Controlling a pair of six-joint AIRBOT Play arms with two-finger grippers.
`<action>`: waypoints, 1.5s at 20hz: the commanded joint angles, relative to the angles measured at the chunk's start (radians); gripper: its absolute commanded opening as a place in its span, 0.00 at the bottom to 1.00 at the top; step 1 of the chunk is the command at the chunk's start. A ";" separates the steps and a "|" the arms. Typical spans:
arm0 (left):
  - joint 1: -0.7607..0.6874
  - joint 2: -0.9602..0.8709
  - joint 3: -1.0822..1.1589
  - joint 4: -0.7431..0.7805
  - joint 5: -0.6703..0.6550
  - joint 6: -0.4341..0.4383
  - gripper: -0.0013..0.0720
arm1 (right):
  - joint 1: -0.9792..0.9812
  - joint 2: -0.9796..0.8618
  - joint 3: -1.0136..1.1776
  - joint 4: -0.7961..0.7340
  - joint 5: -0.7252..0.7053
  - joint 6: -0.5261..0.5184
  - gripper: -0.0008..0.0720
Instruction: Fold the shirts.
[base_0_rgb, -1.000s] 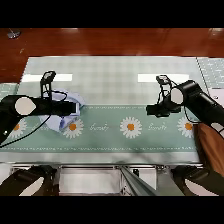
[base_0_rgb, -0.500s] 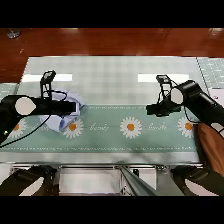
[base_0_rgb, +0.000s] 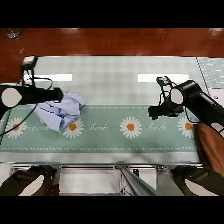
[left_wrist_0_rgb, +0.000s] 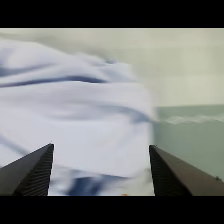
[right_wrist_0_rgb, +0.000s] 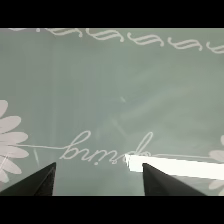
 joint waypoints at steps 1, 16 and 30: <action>0.153 -0.015 0.019 0.113 -0.058 -0.016 0.98 | 0.003 -0.001 0.000 0.012 0.030 -0.005 0.87; 0.180 -0.366 0.035 -0.276 -0.025 0.164 0.05 | 0.002 0.000 0.000 0.126 -0.041 0.011 0.87; 0.053 0.049 0.790 -0.384 -0.050 0.218 0.05 | 0.002 0.460 0.000 -0.020 0.016 0.027 0.86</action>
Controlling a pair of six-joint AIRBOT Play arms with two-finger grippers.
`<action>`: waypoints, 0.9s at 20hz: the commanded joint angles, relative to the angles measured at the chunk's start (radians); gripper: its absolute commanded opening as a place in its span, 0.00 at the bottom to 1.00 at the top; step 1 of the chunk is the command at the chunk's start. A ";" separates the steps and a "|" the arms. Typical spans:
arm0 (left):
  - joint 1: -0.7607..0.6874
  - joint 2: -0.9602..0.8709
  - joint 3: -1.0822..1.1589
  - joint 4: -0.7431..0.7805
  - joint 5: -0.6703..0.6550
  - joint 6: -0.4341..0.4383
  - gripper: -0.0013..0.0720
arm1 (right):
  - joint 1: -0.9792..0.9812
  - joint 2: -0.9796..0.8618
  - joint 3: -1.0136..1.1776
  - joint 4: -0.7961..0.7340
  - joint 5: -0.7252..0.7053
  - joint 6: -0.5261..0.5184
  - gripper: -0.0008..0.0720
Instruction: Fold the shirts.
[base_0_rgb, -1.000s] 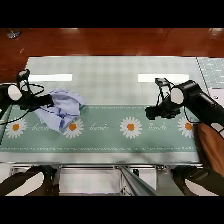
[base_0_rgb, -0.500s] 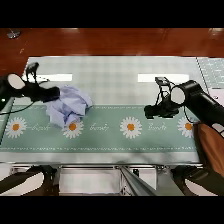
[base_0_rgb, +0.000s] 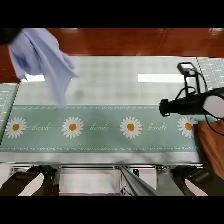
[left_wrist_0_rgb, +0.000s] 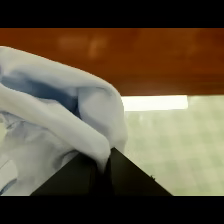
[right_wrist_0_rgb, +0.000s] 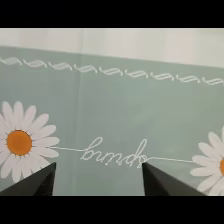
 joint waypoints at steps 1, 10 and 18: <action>-0.084 0.040 0.182 -0.005 0.012 0.005 0.05 | 0.000 0.134 0.000 -0.010 0.014 0.017 0.86; -0.465 0.035 0.031 -0.005 0.077 -0.098 0.05 | 0.000 0.294 0.000 -0.034 0.097 0.083 0.87; -0.634 0.057 -0.744 -0.034 0.443 -0.381 0.05 | 0.000 0.293 -0.003 -0.069 0.136 0.114 0.87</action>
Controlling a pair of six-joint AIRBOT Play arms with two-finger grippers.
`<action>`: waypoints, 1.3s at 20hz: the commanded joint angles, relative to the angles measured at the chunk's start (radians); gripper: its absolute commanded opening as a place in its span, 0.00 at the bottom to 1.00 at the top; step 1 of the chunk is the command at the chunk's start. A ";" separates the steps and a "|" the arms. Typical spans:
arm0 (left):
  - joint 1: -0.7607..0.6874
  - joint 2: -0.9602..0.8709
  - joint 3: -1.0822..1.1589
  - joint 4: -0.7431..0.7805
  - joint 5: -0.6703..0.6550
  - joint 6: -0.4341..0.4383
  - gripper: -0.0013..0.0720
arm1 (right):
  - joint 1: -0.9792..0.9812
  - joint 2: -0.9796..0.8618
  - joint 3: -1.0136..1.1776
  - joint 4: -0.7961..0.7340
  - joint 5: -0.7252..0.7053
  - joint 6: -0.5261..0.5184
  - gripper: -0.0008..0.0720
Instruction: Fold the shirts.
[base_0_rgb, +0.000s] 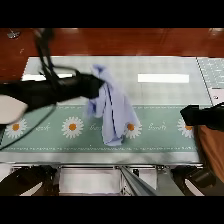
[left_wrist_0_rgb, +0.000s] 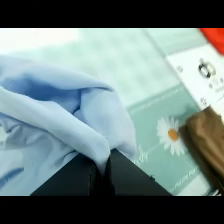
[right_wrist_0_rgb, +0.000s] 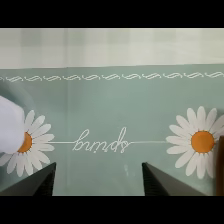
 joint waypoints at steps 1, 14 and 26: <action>-0.031 0.002 -0.303 -0.011 0.166 -0.127 0.05 | 0.000 0.001 -0.009 0.009 -0.014 0.021 0.86; 0.380 -0.039 -0.124 0.235 -0.444 0.103 0.97 | -0.266 -0.343 0.128 0.354 -0.172 -0.243 0.87; 0.676 -0.102 -0.714 -0.571 -0.357 0.760 0.97 | -0.612 -0.180 -0.551 0.882 -0.160 -0.558 0.87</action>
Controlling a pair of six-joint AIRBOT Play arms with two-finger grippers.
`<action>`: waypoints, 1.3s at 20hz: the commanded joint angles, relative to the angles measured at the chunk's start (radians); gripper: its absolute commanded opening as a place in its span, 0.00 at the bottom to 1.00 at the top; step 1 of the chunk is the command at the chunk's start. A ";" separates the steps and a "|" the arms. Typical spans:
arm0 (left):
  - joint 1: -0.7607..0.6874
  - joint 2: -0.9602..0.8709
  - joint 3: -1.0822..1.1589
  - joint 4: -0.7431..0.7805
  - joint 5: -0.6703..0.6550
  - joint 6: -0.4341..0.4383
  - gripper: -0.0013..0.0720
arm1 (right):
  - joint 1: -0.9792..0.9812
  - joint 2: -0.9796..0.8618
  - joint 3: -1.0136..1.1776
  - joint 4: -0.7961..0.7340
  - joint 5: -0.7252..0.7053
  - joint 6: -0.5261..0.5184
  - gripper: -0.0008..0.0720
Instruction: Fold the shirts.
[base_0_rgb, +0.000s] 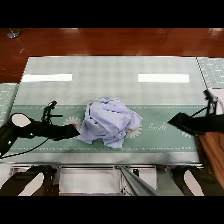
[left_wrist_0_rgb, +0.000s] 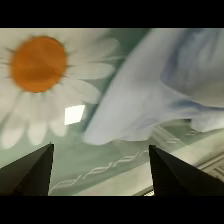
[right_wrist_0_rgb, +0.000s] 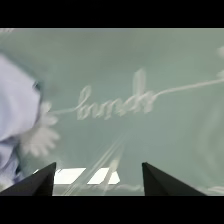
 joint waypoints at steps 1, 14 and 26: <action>0.012 -0.067 -0.084 -0.299 0.074 0.274 0.97 | 0.065 0.013 -0.184 0.246 -0.058 -0.108 0.87; -0.115 -0.243 0.001 -0.468 0.137 0.451 0.05 | 0.559 -0.018 -0.197 0.284 -0.309 0.083 0.87; -0.115 -0.243 0.035 -0.469 0.092 0.450 0.05 | 0.842 -0.514 -0.025 0.464 -0.426 -0.005 0.87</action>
